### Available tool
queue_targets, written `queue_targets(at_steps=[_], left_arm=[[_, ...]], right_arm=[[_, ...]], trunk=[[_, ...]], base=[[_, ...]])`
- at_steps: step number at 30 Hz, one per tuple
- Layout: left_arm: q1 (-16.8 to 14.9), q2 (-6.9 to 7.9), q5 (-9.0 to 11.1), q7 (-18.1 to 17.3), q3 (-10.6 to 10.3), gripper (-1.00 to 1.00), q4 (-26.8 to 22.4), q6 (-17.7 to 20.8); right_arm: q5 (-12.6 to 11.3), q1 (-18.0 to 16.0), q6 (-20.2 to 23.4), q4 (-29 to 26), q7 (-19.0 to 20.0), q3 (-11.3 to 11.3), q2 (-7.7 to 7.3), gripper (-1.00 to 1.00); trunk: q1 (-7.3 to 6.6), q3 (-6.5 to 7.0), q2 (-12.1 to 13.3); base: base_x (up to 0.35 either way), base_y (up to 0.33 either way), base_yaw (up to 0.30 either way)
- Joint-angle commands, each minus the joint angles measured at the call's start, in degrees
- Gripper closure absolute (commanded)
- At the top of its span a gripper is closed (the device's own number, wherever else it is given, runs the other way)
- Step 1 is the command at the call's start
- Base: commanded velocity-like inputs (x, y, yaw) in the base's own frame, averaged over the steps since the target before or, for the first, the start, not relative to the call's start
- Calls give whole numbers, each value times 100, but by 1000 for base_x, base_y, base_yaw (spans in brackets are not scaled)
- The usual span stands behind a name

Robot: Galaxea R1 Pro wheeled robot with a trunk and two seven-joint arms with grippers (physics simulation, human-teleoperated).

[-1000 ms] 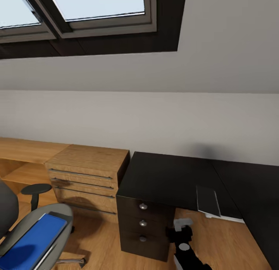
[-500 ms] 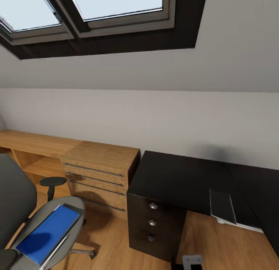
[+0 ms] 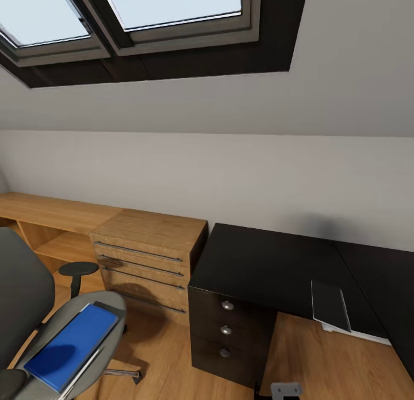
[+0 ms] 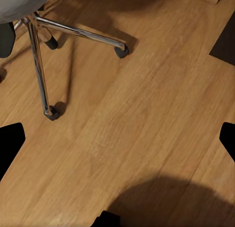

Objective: In the bedroom, organize the workspace by keeping the computer under the desk, ensuring the monitor is on the desk, placing the keyboard on the desk next to the monitor, placing the mouse on the desk next to the keyboard, moving the folder from the swivel chair onto the desk next to the mouse, stacking the notebook on top of the folder with the pen on top of the notebook, and positioning the swivel chair next to the desk.

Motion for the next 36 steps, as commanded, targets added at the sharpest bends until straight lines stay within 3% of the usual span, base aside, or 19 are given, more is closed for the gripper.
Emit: queue_targets(at_steps=[1,8,36], left_arm=[[-11,9,60,36,-45,-100,-4,-46],[-11,9,61,36,-45,-100,-4,-44],[-11,7,89,33,-45,-100,-4,-46]], right_arm=[[33,-5,3,7,-60,34,7,-100],[34,-5,-2,8,-60,28,12,-100],[42,-5,2,34,-60,36,32,-100]], trunk=[[0,-7,-5],[0,-7,-5],[0,-77,-5]], base=[[0,0,0],[-137,77,55],[-237,237,268]])
